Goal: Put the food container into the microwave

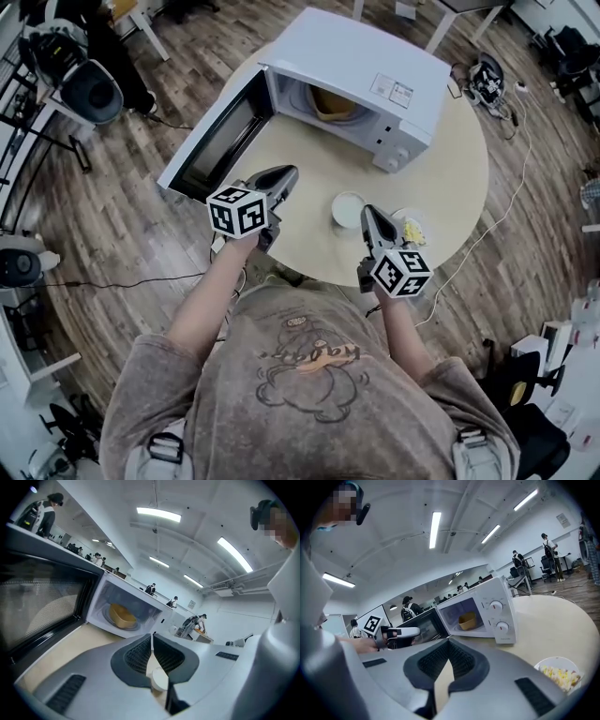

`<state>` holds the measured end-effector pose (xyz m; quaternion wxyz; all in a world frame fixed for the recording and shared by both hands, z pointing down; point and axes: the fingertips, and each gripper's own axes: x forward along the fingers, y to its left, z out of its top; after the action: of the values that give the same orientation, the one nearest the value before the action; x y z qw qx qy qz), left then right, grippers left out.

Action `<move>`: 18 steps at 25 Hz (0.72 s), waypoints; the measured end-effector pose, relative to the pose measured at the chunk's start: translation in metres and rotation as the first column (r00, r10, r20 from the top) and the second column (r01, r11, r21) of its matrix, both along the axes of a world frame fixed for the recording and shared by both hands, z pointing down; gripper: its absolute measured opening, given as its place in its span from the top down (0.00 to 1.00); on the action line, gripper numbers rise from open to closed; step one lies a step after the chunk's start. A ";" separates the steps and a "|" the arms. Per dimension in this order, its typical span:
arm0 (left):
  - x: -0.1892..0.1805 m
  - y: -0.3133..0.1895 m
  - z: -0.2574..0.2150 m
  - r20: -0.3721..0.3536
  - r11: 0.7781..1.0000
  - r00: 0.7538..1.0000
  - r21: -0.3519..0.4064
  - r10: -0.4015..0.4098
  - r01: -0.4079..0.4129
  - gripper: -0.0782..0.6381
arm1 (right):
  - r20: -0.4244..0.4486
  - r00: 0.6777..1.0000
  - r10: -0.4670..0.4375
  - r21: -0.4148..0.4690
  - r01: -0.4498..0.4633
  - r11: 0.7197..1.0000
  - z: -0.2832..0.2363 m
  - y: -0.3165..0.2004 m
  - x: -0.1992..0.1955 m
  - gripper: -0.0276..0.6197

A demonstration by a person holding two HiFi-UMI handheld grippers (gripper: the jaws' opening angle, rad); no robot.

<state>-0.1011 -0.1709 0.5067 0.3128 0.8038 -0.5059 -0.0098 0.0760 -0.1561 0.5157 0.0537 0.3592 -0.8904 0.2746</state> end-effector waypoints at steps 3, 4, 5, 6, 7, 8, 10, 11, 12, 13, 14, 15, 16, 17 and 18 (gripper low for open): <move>-0.006 0.017 -0.016 -0.001 0.999 1.000 0.032 -0.002 0.002 0.83 | -0.008 1.000 -0.011 0.015 0.011 1.000 -0.005 0.007 -0.009 0.96; -0.009 0.022 -0.022 0.002 0.999 1.000 0.042 -0.002 0.002 0.83 | -0.009 1.000 -0.010 0.019 0.010 1.000 -0.007 0.009 -0.013 0.96; -0.012 0.027 -0.027 0.006 0.999 1.000 0.050 -0.002 0.001 0.83 | -0.009 1.000 -0.007 0.021 0.008 1.000 -0.009 0.011 -0.016 0.95; -0.015 0.033 -0.031 0.007 0.998 1.000 0.057 0.000 0.000 0.83 | -0.009 1.000 -0.005 0.022 0.005 1.000 -0.011 0.015 -0.019 0.95; -0.018 0.039 -0.034 0.007 0.998 1.000 0.062 0.001 -0.001 0.83 | -0.010 1.000 -0.003 0.024 0.003 1.000 -0.013 0.018 -0.022 0.95; -0.021 0.046 -0.037 0.006 0.998 1.000 0.067 0.001 -0.002 0.83 | -0.013 1.000 -0.003 0.029 0.004 1.000 -0.015 0.022 -0.025 0.95; -0.027 0.058 -0.042 0.003 0.997 1.000 0.074 0.002 -0.003 0.83 | -0.023 1.000 -0.005 0.048 0.006 0.999 -0.020 0.029 -0.031 0.96; -0.030 0.063 -0.043 0.002 0.997 1.000 0.074 0.004 -0.005 0.83 | -0.028 1.000 -0.003 0.057 0.004 0.998 -0.023 0.033 -0.033 0.95; -0.032 0.068 -0.045 0.001 0.997 1.000 0.075 0.008 -0.008 0.83 | -0.033 0.999 0.003 0.066 -0.001 0.998 -0.026 0.036 -0.033 0.95; -0.032 0.073 -0.046 -0.002 0.997 1.000 0.076 0.012 -0.012 0.83 | -0.036 0.999 0.011 0.073 -0.008 0.997 -0.028 0.039 -0.032 0.95; -0.032 0.077 -0.047 -0.005 0.997 1.000 0.080 0.016 -0.016 0.83 | -0.041 0.999 0.020 0.080 -0.016 0.997 -0.030 0.042 -0.030 0.95; -0.031 0.081 -0.048 -0.005 0.996 1.000 0.084 0.020 -0.019 0.83 | -0.047 0.999 0.028 0.087 -0.024 0.996 -0.032 0.045 -0.028 0.95; -0.031 0.085 -0.048 -0.001 0.996 1.000 0.089 0.023 -0.023 0.83 | -0.054 0.998 0.036 0.094 -0.030 0.995 -0.034 0.048 -0.026 0.95; -0.029 0.089 -0.047 0.006 0.995 1.000 0.093 0.026 -0.026 0.83 | -0.062 0.997 0.043 0.101 -0.037 0.994 -0.035 0.051 -0.023 0.95; -0.028 0.092 -0.045 0.014 0.995 1.000 0.098 0.027 -0.028 0.83 | -0.070 0.996 0.051 0.107 -0.043 0.993 -0.037 0.053 -0.020 0.95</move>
<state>-0.1290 -0.0792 0.4616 0.2697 0.8251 -0.4957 -0.0250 0.0559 -0.1028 0.4792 0.0607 0.3920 -0.8924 0.2151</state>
